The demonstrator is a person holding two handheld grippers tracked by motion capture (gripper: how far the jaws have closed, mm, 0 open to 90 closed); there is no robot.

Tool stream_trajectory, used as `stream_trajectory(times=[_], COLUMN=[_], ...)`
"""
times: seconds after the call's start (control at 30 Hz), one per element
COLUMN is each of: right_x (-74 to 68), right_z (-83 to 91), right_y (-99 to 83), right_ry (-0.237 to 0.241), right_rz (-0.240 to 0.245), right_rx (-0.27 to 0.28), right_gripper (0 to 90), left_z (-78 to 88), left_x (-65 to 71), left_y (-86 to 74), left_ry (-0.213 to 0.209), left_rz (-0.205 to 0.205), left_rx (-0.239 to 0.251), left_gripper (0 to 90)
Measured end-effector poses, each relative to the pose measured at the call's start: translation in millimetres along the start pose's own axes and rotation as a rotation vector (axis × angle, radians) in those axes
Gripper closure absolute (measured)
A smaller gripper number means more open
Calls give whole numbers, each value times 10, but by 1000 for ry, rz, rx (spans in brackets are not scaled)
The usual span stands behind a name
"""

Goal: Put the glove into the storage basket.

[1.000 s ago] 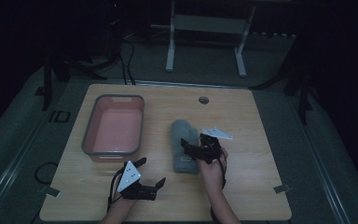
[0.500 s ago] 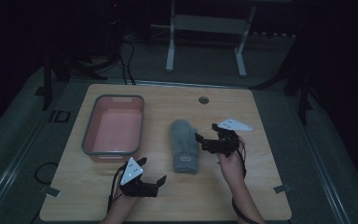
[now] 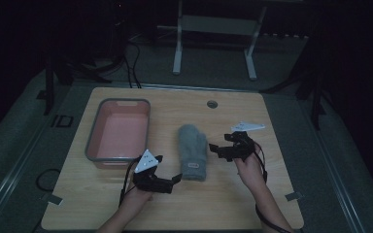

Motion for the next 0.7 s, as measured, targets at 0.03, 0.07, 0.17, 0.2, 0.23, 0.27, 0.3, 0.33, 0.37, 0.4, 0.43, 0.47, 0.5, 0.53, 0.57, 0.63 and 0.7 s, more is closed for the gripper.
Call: stream_trajectory(times=[0.03,0.07,0.17,0.2,0.23,0.27,0.3,0.33,0.37,0.4,0.43,0.47,0.5,0.53,0.57,0.63,0.7], right_x=[-7,-7,-45,-54,-54,-41,-30,-18,-13,-11,-13,-24,-34,-54,-68,-58,-49], right_z=[2,2,-15,-21,-24,-41,-60,-82,-110,-140,-166,-193,-211,-235,-270,-342,-416], right_y=[-11,-11,-53,-57,-59,-69,-81,-90,-105,-119,-129,-139,-149,-160,-177,-218,-273], right_ry=[8,8,34,47,45,31,29,35,46,48,42,46,62,84,86,57,62], right_rz=[-11,-11,-19,-21,-26,-35,-43,-56,-79,-87,-83,-79,-73,-64,-46,-20,-37], right_rx=[2,2,-15,-9,-3,-12,-25,-29,-46,-59,-66,-78,-87,-93,-99,-128,-155], right_gripper=[204,204,216,216,220,231,232,249,253,253,252,210,153,156,178,224,249], left_z=[-28,-28,-185,-213,-213,-309,-353,-353,-450,-500,-544,-582,-622,-622,-694,-724,-793], left_x=[-16,-16,-116,-136,-136,-180,-196,-196,-226,-244,-262,-270,-287,-287,-322,-337,-373], left_y=[35,35,154,165,165,198,206,206,216,218,218,216,214,214,215,214,217], left_ry=[7,7,42,54,54,74,78,78,100,114,128,136,143,143,176,192,199], left_rz=[-4,-4,-27,-27,-27,11,17,17,0,15,16,18,19,19,24,2,-6], left_rx=[-5,-5,-49,-68,-68,-106,-126,-126,-156,-169,-188,-195,-208,-208,-231,-249,-272], left_gripper=[7,7,7,7,7,7,7,7,7,7,7,7,7,21,93,116,139])
Point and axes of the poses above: each handheld gripper's, and its own axes: z roughly backward along the jaws, y roughly out of its top, x roughly to its right, the point moved 5 cm from there along -z, roughly forward along the jaws, and after that the axes turned 10 degrees about x, right-handed, at the moved point
